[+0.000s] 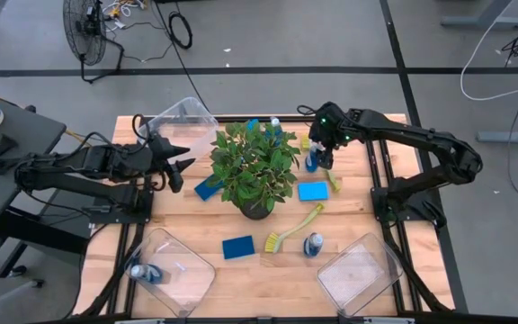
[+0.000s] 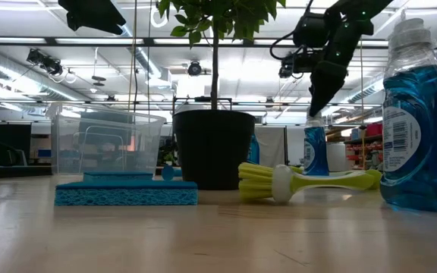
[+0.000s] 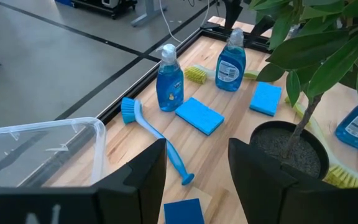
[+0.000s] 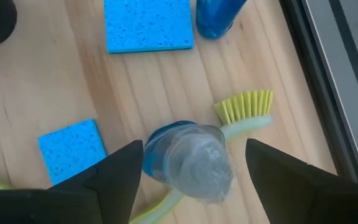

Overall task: Pick & Place Kitchen Sink Supplies
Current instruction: Put the blue liquid soap bottle into the bottom left transparent bin

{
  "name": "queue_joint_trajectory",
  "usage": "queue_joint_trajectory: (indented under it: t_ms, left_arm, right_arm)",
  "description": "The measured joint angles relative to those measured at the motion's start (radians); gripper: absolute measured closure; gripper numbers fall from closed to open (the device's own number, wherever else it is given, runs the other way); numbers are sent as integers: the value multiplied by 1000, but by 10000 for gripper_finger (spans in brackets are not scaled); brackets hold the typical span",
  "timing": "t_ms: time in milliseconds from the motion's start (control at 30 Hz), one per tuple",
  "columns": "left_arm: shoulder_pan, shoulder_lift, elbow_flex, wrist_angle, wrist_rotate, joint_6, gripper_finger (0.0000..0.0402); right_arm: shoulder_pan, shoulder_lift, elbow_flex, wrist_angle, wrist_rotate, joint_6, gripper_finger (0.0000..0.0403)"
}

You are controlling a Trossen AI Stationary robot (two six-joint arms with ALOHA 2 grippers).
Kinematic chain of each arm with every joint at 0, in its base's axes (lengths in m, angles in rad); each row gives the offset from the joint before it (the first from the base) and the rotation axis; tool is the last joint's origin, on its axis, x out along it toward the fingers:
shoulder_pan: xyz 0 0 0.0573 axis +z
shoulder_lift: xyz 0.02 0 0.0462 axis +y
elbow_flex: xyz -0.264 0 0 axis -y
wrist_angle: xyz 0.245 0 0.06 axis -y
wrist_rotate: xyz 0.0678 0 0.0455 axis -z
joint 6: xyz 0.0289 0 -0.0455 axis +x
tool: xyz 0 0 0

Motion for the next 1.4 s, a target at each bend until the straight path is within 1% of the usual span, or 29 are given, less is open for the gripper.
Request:
queue_joint_trajectory:
  t_ms: [200, 933, 1167, 1400]
  left_arm:
    - [0, 0, 0, 0, 0, 0, 225]
    - [0, 0, 0, 0, 0, 0, 225]
    - [0, 0, 0, 0, 0, 0, 225]
    - [0, 0, 0, 0, 0, 0, 225]
  right_arm:
    - [0, 0, 0, -39, 0, 23, 117]
    - [0, 0, 0, -12, 1, 5, 117]
    - [0, 0, 0, -8, 53, 5, 117]
    - [0, 0, 0, -8, 47, 23, 117]
